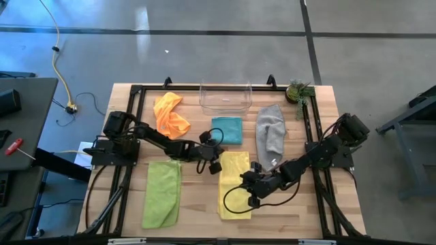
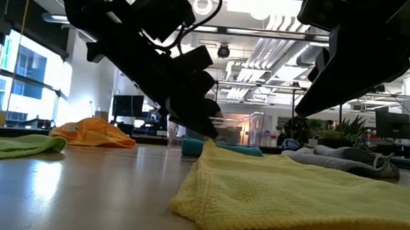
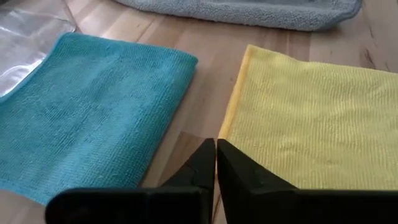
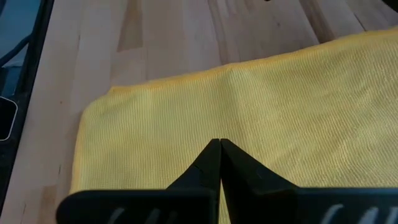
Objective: Fold microfiber towels
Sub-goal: Fold the yellow microfiber towel on the table
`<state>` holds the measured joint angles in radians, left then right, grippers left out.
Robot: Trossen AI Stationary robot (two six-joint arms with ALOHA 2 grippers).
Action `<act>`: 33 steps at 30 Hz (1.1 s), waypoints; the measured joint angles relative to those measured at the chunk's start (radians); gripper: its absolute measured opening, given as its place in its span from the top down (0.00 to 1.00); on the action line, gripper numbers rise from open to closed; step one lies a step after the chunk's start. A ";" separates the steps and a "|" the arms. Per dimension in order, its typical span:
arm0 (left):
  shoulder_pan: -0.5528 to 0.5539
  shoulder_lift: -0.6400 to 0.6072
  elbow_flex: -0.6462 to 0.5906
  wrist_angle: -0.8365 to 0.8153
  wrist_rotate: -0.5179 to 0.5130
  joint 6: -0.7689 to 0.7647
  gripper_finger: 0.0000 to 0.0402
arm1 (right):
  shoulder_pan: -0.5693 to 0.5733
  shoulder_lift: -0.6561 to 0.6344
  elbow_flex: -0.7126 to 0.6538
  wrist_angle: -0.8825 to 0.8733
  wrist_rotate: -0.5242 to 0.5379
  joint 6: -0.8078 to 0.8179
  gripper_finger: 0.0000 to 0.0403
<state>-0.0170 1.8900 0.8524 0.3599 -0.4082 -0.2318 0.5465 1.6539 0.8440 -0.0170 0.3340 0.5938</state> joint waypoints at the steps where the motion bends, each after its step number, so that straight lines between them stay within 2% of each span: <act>1: 0.000 0.000 0.000 0.001 0.000 0.000 0.98 | 0.000 0.000 0.000 0.000 0.000 0.000 1.00; 4: 0.000 0.000 0.000 -0.001 0.003 -0.006 0.99 | 0.000 0.000 0.000 0.000 0.000 0.000 1.00; 8: 0.000 -0.003 0.000 -0.014 0.042 -0.105 0.97 | 0.000 0.000 0.000 -0.001 0.000 0.000 1.00; 11: -0.006 -0.023 0.000 -0.017 0.088 -0.123 0.90 | 0.000 0.000 0.000 -0.001 0.000 0.000 1.00; 18: -0.026 -0.118 0.001 -0.148 0.086 -0.196 0.69 | 0.000 0.000 0.000 -0.002 0.000 0.000 1.00; 22: -0.002 -0.094 0.000 -0.199 0.130 -0.276 0.61 | 0.000 0.000 0.000 -0.001 0.000 -0.011 1.00; 27: 0.018 -0.036 0.001 -0.093 0.124 -0.291 0.57 | 0.000 0.000 0.000 0.005 0.008 -0.019 1.00; 33: 0.025 -0.018 0.000 -0.053 0.123 -0.282 0.58 | 0.000 0.000 0.000 0.005 0.010 -0.019 1.00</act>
<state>0.0082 1.8717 0.8520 0.3073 -0.2848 -0.5139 0.5464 1.6539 0.8440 -0.0118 0.3443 0.5747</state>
